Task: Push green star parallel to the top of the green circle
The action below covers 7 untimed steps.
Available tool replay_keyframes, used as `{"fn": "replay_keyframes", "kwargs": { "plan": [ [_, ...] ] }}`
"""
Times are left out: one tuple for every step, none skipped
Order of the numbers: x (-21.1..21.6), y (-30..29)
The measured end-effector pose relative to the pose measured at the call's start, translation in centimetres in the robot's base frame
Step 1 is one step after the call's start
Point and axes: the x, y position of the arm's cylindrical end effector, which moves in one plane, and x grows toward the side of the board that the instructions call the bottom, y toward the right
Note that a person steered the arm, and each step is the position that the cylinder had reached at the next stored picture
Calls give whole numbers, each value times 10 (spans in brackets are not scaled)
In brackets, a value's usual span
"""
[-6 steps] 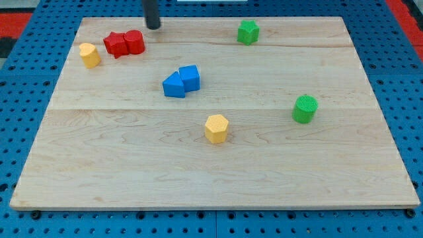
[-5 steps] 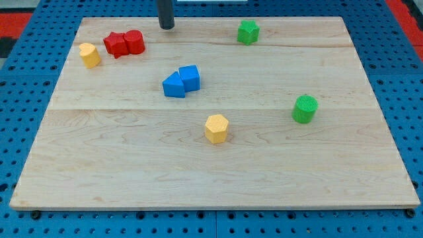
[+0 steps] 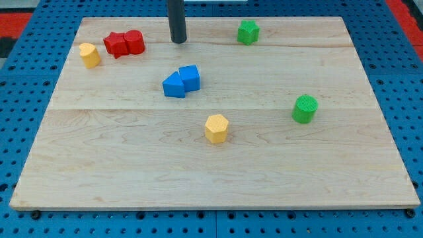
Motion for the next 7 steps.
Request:
{"fn": "replay_keyframes", "kwargs": {
  "plan": [
    [11,10],
    [16,37],
    [25,41],
    [2,53],
    [-25,114],
    [-43,143],
    [-43,138]
  ]
}}
